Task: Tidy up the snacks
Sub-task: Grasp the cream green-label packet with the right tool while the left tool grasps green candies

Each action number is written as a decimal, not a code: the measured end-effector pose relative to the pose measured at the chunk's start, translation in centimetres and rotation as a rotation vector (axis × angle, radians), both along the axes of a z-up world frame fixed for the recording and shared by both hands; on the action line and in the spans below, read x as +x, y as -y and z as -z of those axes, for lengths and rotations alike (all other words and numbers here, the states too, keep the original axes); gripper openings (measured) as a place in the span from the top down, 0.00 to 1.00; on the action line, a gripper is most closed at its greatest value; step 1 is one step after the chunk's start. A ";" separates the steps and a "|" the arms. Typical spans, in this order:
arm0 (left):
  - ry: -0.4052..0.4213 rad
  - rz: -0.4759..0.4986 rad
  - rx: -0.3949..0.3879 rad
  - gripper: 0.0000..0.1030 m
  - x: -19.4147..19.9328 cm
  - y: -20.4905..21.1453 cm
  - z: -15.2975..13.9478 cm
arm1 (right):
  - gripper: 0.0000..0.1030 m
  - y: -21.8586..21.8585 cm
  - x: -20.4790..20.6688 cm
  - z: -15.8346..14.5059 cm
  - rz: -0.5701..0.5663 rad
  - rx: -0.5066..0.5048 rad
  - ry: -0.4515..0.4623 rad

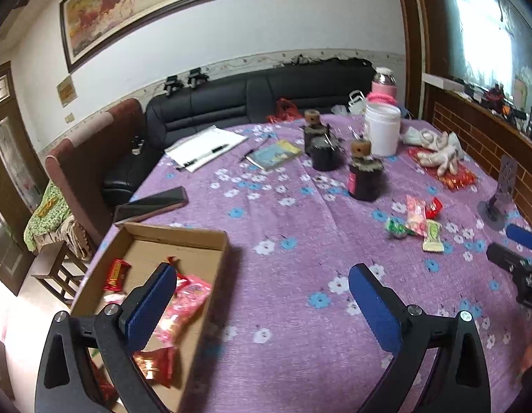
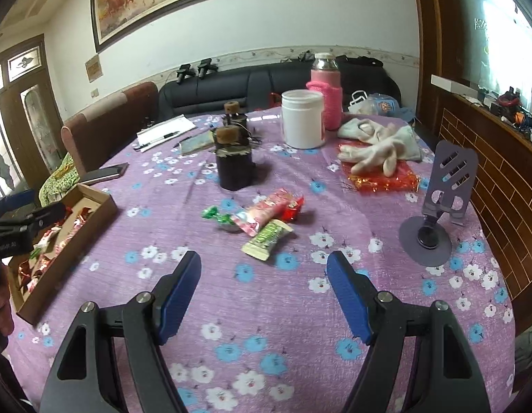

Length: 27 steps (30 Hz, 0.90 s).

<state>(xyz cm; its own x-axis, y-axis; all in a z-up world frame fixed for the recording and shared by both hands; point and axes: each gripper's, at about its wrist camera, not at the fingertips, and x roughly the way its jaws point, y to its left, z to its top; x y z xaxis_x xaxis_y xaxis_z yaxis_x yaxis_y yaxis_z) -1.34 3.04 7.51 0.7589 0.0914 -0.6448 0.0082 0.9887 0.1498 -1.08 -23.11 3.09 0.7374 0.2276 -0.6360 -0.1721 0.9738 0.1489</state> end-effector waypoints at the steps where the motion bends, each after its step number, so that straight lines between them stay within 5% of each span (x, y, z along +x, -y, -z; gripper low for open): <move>1: -0.011 0.003 -0.005 0.01 0.2 0.2 0.4 | 0.27 0.0 0.4 0.3 -0.002 0.004 -0.005; 5: -0.048 0.014 -0.018 0.01 1.1 1.0 1.9 | 0.28 -0.7 2.9 2.1 -0.014 0.001 -0.046; 10: -0.095 0.062 -0.055 0.02 3.1 2.1 3.7 | 0.43 -1.4 7.1 4.9 -0.020 0.009 -0.131; 16: -0.153 0.192 -0.103 0.02 7.2 5.0 5.7 | 0.46 -2.5 9.9 6.9 -0.018 -0.059 -0.186; 21: -0.167 0.321 -0.028 0.02 10.1 8.9 7.0 | 0.63 -2.8 10.9 6.9 -0.006 -0.126 -0.180; 27: -0.162 0.468 0.058 0.02 11.1 12.4 8.4 | 0.83 -1.2 10.4 6.6 -0.005 -0.088 -0.177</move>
<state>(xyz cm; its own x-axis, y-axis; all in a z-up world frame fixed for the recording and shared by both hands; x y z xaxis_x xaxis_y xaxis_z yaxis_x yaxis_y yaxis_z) 9.80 -9.38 -0.90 0.6175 -0.1956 -0.7618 0.4766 0.8635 0.1646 9.36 -21.89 -3.53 0.6113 0.1691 -0.7731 -0.1558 0.9835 0.0920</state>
